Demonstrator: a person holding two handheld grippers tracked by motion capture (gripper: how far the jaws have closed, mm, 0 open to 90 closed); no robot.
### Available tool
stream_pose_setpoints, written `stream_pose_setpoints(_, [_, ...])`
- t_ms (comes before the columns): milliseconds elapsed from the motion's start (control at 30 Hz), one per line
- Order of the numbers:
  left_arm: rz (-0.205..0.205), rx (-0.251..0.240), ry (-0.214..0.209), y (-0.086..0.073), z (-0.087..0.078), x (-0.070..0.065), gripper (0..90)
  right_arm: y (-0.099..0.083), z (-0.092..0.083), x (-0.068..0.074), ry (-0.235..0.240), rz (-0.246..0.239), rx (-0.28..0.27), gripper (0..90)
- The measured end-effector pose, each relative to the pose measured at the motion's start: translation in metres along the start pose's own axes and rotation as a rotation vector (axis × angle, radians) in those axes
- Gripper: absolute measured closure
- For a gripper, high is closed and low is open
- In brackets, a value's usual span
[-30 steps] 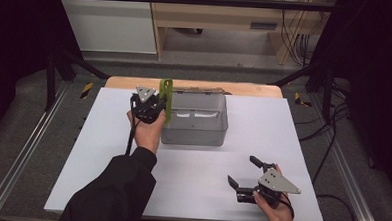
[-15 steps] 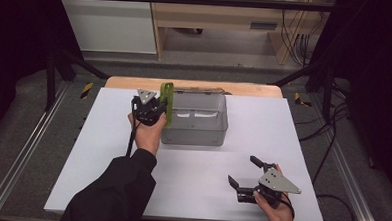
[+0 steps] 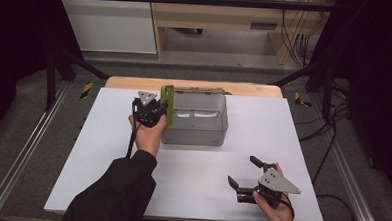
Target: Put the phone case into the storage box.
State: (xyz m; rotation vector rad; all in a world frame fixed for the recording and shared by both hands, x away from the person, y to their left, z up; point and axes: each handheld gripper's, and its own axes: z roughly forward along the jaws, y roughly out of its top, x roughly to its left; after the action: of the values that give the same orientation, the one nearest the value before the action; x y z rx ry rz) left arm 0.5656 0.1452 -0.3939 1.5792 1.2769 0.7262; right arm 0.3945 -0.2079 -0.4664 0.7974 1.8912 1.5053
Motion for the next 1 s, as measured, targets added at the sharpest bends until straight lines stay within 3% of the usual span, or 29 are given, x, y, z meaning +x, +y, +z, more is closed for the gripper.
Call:
stream_pose_setpoints(633, [0.002,0.020,-0.002,-0.0028,0.0037,-0.0004,77.3,-0.0006,-0.0002,-0.0011,0.003,0.002,0.003,3.6])
stream_pose_setpoints(1000, [0.027,0.037,-0.002,-0.0055,0.0054,-0.0026,77.3,-0.0006,-0.0004,-0.0012,0.003,0.007,0.004,3.6])
